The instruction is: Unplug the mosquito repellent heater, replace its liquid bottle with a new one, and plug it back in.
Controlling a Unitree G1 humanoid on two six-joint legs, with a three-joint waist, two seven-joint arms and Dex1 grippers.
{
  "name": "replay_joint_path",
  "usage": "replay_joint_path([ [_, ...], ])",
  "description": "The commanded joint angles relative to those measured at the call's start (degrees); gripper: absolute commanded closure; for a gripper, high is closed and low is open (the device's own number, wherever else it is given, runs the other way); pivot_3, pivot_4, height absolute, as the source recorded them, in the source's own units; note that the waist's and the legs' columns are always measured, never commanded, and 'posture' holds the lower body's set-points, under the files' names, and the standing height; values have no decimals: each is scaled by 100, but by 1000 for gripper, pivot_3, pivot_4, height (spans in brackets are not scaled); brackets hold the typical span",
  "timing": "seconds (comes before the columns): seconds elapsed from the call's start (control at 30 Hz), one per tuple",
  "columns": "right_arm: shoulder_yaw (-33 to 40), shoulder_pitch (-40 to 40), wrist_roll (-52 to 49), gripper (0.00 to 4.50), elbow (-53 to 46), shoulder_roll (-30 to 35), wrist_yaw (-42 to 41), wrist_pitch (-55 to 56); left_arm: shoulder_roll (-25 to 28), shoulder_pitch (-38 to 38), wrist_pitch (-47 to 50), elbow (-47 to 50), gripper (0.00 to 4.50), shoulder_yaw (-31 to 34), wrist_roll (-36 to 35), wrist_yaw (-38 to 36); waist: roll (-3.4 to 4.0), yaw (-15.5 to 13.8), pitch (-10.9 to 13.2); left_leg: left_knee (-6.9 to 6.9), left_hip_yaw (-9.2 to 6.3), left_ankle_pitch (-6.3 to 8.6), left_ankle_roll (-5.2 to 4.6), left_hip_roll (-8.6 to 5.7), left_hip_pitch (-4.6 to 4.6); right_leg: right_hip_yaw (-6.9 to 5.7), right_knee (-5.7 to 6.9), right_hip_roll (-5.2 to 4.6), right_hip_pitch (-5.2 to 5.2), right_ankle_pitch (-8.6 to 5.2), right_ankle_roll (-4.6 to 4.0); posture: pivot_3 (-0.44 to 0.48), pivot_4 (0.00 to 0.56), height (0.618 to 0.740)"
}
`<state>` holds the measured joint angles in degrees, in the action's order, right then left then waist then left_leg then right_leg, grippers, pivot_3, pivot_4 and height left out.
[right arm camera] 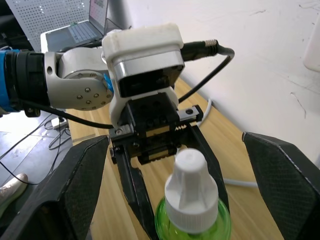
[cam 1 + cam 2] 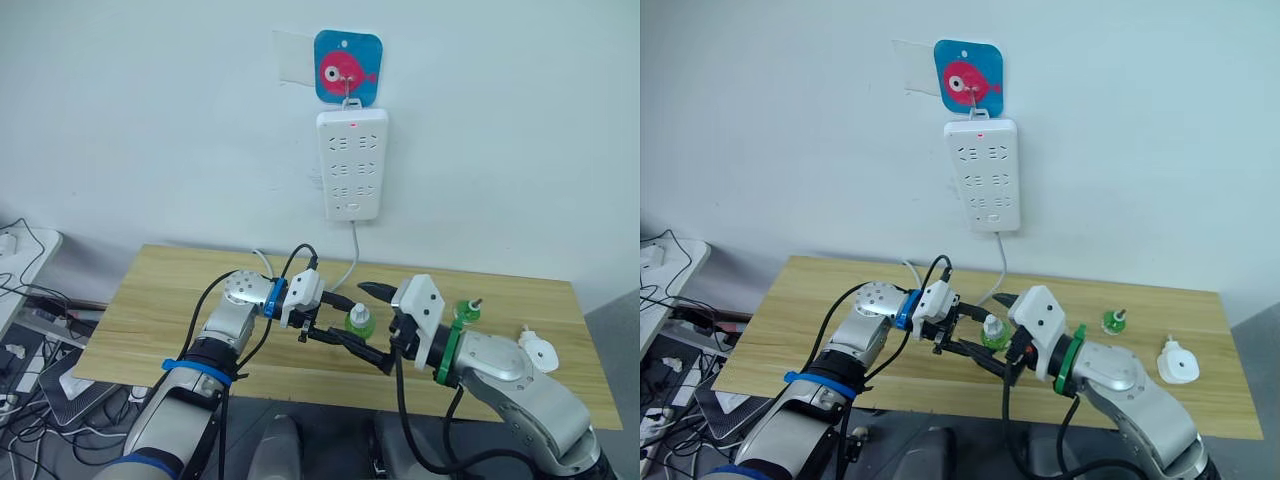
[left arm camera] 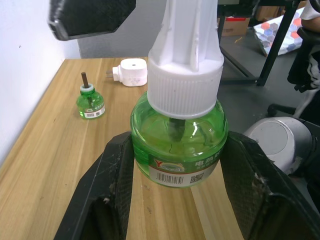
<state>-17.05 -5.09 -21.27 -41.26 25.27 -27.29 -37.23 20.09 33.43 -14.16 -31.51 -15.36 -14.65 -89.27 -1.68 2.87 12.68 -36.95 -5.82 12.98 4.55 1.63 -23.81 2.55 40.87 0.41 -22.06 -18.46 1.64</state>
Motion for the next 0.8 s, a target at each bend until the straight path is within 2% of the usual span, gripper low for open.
replay_joint_path([
  [0.03, 12, 44, 184, 42, 211, 25, -102, 383, -8, -5, -23, 184, 2322, 78, -39, 16, 0, 1, 0, 0, 0, 0, 0, 0, 0, 0, 0, 0, 0, 0, 0, 0, 189, 740],
  [0.43, -49, 33, 734, 42, 734, -108, -36, 828, 0, -39, -4, 231, 2322, 72, -44, 16, 0, 4, 0, 0, 1, 0, 0, 0, 1, 1, 1, 0, 0, 0, 0, 1, 189, 740],
  [0.67, 489, 298, 467, 42, 635, 47, -185, 779, 24, -60, -14, 226, 2322, 80, -47, 6, 0, -1, 0, 0, 1, 0, 0, 0, 0, 1, 1, 0, 0, 0, 0, 1, 191, 740],
  [0.8, 712, 448, 292, 42, 174, 223, -200, 474, 35, -57, -24, 199, 2322, 76, -54, -6, 1, 1, 1, 0, 1, 0, 0, 0, 1, 1, 1, 0, 0, 0, 0, -8, 192, 740],
])
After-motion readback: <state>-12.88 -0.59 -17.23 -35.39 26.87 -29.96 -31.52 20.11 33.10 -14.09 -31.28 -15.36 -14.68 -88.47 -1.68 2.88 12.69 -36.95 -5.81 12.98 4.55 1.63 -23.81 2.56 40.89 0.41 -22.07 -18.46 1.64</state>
